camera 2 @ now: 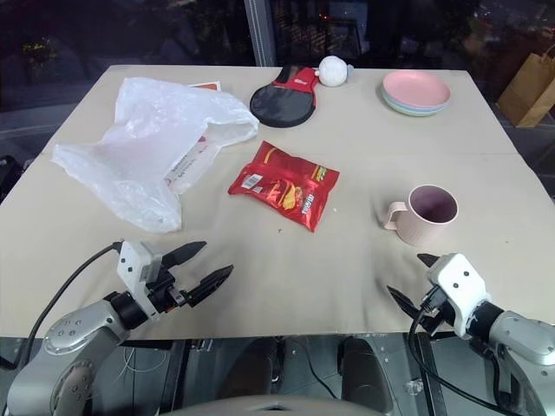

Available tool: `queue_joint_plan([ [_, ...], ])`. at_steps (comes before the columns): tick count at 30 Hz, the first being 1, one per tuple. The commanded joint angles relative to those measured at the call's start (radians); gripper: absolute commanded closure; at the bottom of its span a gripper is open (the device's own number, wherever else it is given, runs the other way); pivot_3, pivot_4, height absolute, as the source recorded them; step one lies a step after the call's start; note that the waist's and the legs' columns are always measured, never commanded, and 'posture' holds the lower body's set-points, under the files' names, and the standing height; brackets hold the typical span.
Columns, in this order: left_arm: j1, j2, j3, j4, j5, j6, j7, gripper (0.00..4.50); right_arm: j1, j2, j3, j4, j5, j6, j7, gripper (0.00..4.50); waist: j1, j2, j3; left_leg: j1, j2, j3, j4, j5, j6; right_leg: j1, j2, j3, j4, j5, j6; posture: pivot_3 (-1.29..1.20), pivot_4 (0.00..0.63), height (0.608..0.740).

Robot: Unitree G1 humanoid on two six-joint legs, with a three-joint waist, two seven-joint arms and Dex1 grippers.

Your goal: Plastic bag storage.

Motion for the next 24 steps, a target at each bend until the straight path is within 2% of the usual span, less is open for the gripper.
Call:
queue_joint_plan([
  [1, -0.065, -0.009, 0.023, -0.065, -0.039, 0.017, 0.056, 0.03, -0.043, -0.002, 0.008, -0.075, 0.043, 0.010, 0.000, 0.00, 0.000, 0.000, 0.000, 0.000, 0.000, 0.000, 0.000, 0.000, 0.000, 0.000, 0.000, 0.000, 0.000, 0.000, 0.000, 0.00, 0.150, 0.740],
  [4, -0.251, -0.053, 0.026, -0.109, -0.084, 0.139, 0.247, 0.03, -0.123, 0.005, 0.056, -0.164, 0.106, -0.013, 0.021, 0.00, 0.006, 0.000, 0.001, 0.000, 0.000, -0.001, 0.002, 0.000, 0.000, 0.000, 0.000, -0.001, 0.002, 0.000, 0.000, 0.00, 0.150, 0.740],
  [8, -0.441, -0.066, 0.027, -0.088, -0.030, 0.239, 0.420, 0.03, -0.225, -0.006, 0.105, -0.212, 0.147, 0.006, 0.021, 0.00, 0.005, -0.002, -0.001, 0.003, 0.000, -0.002, 0.004, 0.000, 0.000, 0.004, 0.001, -0.002, 0.004, 0.000, 0.001, 0.00, 0.150, 0.740],
  [13, -0.663, 0.021, -0.080, -0.009, 0.207, 0.445, 0.636, 0.03, -0.418, -0.023, 0.197, -0.162, 0.109, 0.003, 0.020, 0.00, -0.001, -0.004, 0.000, 0.002, 0.000, -0.002, 0.004, 0.000, 0.000, 0.003, 0.003, -0.001, 0.005, 0.001, 0.001, 0.00, 0.150, 0.740],
  [15, -0.738, 0.091, -0.161, 0.081, 0.306, 0.469, 0.637, 0.03, -0.513, -0.010, 0.228, -0.123, 0.104, 0.002, 0.012, 0.00, -0.002, -0.005, 0.001, 0.004, 0.000, -0.003, 0.004, 0.000, 0.000, 0.004, 0.004, -0.001, 0.005, 0.000, 0.001, 0.00, 0.150, 0.740],
  [17, -0.783, 0.112, -0.192, 0.173, 0.368, 0.504, 0.664, 0.03, -0.570, -0.002, 0.253, -0.104, 0.100, 0.002, 0.006, 0.00, -0.003, -0.005, 0.001, 0.003, 0.000, -0.003, 0.004, 0.001, 0.000, 0.003, 0.005, -0.001, 0.005, 0.001, 0.001, 0.00, 0.150, 0.740],
  [20, -0.828, 0.163, -0.273, 0.337, 0.462, 0.473, 0.633, 0.03, -0.612, 0.005, 0.285, -0.087, 0.086, -0.003, 0.007, 0.00, -0.002, -0.005, 0.001, 0.003, 0.000, -0.003, 0.003, 0.000, 0.000, 0.003, 0.005, -0.001, 0.006, 0.001, 0.001, 0.00, 0.150, 0.740],
  [24, -0.895, 0.175, -0.331, 0.568, 0.535, 0.360, 0.580, 0.03, -0.631, 0.010, 0.312, -0.070, 0.062, -0.019, 0.009, 0.00, 0.000, -0.005, 0.001, 0.001, 0.000, -0.003, 0.001, 0.000, 0.000, 0.001, 0.005, -0.001, 0.005, 0.004, 0.000, 0.00, 0.150, 0.740],
])
